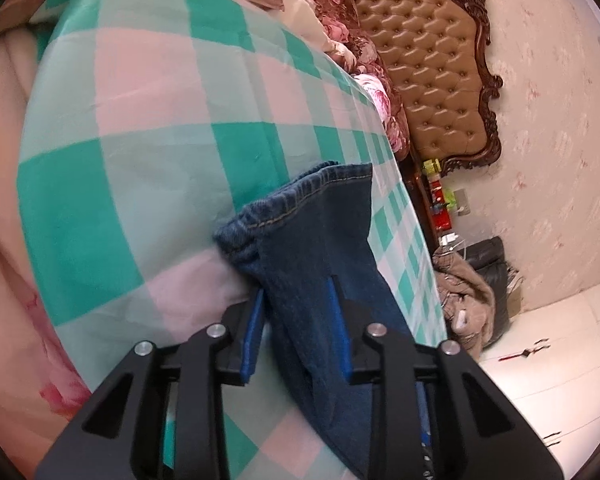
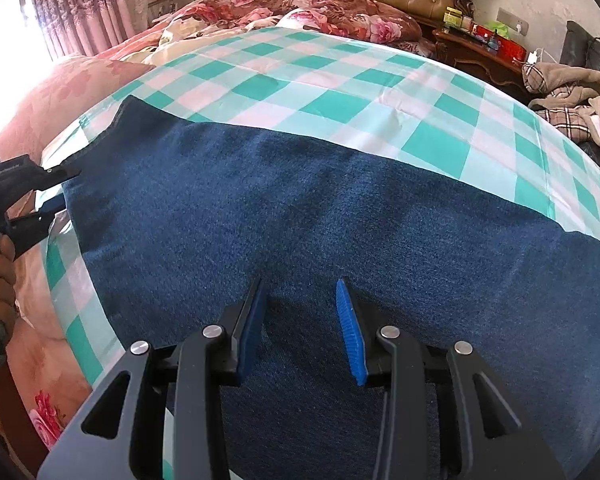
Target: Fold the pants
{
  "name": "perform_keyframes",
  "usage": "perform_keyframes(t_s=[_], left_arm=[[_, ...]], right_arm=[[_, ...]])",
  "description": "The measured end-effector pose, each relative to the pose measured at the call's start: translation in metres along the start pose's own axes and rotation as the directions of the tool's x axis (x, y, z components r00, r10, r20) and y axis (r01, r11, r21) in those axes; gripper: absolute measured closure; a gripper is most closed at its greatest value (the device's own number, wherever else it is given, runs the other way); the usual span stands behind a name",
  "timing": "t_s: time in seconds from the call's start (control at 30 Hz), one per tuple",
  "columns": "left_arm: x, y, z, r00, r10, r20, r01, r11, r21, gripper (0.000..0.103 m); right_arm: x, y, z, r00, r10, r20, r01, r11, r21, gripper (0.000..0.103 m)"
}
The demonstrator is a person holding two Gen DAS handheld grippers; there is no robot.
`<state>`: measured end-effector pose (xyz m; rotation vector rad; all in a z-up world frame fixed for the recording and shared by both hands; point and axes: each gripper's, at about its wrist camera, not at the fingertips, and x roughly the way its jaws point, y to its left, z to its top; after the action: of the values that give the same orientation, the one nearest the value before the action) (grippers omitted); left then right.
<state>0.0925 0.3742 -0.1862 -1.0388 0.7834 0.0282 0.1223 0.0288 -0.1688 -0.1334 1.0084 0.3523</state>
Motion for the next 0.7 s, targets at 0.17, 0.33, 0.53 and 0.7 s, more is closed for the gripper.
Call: perform_keyframes(t_s=[0.17, 0.33, 0.53, 0.7], left_arm=[[-0.009, -0.033, -0.001, 0.995, 0.094, 0.041, -0.1, 0.978, 0.185, 0.094], [-0.029, -0.129, -0.032, 0.951, 0.217, 0.219, -0.303, 0.787, 0.537, 0.096], [-0.017, -0.247, -0.155, 0.882, 0.16, 0.444, -0.471, 0.242, 0.848, 0.096], [0.021, -0.261, -0.301, 0.923, 0.037, 0.382, -0.372, -0.158, 0.914, 0.096]], right_arm=[[-0.007, -0.017, 0.003, 0.996, 0.092, -0.009, -0.091, 0.993, 0.078, 0.058], [-0.027, -0.058, 0.002, 0.968, 0.25, 0.011, -0.244, 0.935, 0.259, 0.033], [-0.069, -0.135, -0.013, 0.936, 0.327, 0.128, -0.347, 0.801, 0.488, 0.032], [-0.101, -0.194, -0.041, 0.949, 0.256, 0.183, -0.314, 0.738, 0.597, 0.032]])
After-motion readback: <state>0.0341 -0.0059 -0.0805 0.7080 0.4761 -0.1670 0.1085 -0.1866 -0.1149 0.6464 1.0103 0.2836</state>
